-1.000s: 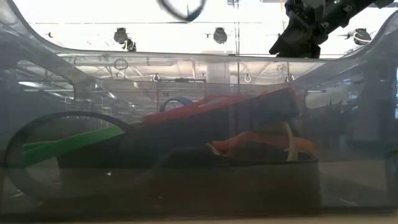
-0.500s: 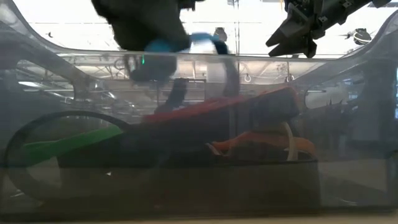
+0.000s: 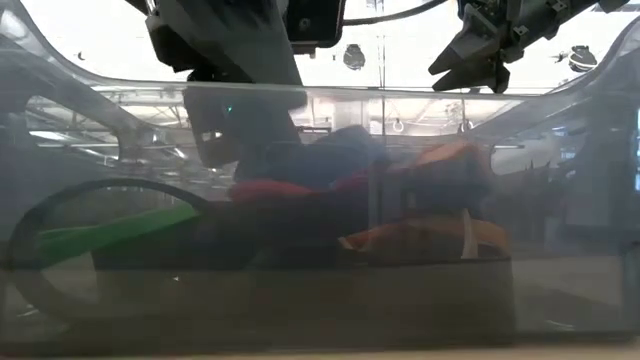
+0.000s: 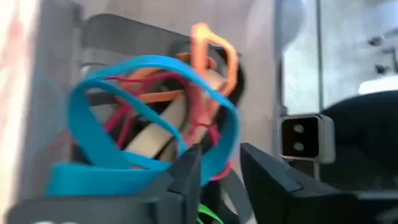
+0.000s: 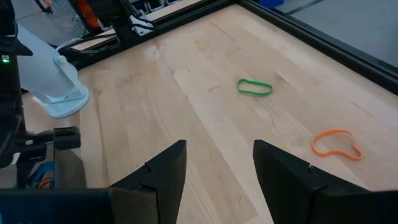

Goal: Pick and place rubber bands into bin
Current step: Put the orange rubber band into the bin

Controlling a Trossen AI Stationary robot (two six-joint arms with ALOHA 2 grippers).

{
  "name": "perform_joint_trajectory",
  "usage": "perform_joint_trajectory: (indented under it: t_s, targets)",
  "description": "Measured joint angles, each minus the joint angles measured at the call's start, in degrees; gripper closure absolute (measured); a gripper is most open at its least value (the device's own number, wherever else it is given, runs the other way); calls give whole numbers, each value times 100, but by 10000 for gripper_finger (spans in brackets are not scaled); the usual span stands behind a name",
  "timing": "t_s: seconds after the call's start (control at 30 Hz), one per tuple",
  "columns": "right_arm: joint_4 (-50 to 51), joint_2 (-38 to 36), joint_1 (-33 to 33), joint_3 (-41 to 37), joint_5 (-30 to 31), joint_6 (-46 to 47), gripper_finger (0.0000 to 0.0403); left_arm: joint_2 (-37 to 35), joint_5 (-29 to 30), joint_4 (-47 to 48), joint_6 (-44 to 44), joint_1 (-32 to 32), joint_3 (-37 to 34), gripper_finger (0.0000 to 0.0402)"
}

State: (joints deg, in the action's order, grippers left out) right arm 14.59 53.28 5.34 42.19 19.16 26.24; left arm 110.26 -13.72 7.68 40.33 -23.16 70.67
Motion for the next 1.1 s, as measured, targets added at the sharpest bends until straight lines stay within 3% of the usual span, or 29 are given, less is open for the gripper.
perform_joint_trajectory:
  t_s: [0.17,0.3,0.67,0.83,0.9,1.1]
  targets:
    - [0,0,0,0,0,7,220,-38,-610,-28,-199,42,0,227]
    - [-10,0,0,0,0,-94,220,-321,-717,25,-213,110,0,197]
    - [-27,31,-27,195,4,-885,220,-2250,-653,350,-1442,610,0,178]
    - [59,346,-297,928,-38,-1144,220,-3301,-378,1178,-2385,1037,4,178]
    - [261,599,-493,1347,-340,-1379,220,-3635,-146,1525,-2575,1260,2,178]
    - [1941,1786,-1379,2847,-898,-1195,220,-4657,121,2448,-3125,1954,2,178]
